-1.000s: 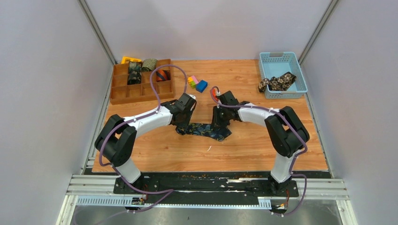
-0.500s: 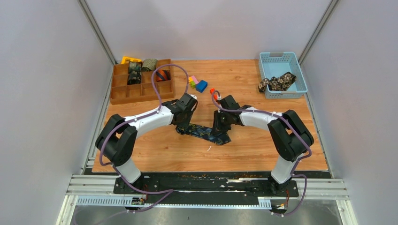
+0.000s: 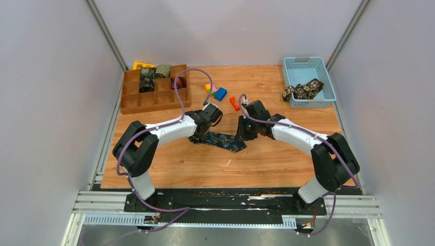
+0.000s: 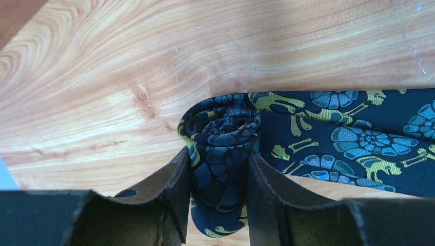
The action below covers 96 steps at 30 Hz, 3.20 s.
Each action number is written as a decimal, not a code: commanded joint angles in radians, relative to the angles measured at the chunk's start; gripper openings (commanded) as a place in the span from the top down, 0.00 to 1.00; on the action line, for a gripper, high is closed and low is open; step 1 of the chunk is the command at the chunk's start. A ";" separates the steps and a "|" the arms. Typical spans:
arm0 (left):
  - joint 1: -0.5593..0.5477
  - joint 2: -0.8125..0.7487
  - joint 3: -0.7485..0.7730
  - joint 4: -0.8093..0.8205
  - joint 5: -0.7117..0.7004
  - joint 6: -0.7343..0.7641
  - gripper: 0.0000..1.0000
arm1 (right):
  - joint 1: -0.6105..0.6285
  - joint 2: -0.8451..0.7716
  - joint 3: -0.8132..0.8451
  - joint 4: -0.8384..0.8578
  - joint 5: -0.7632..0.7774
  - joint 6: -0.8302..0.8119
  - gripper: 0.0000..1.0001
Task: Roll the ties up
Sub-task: Roll the tie at the center of the board.
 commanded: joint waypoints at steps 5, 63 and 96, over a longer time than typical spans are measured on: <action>-0.075 0.106 0.120 -0.096 -0.194 -0.029 0.53 | -0.018 -0.131 -0.038 -0.027 0.036 -0.012 0.84; -0.165 -0.046 0.230 -0.092 0.067 -0.165 0.34 | -0.033 -0.284 -0.018 -0.050 0.001 0.015 0.84; 0.302 -0.494 -0.448 0.450 0.789 -0.094 0.20 | 0.060 0.198 0.303 -0.043 -0.169 0.016 0.77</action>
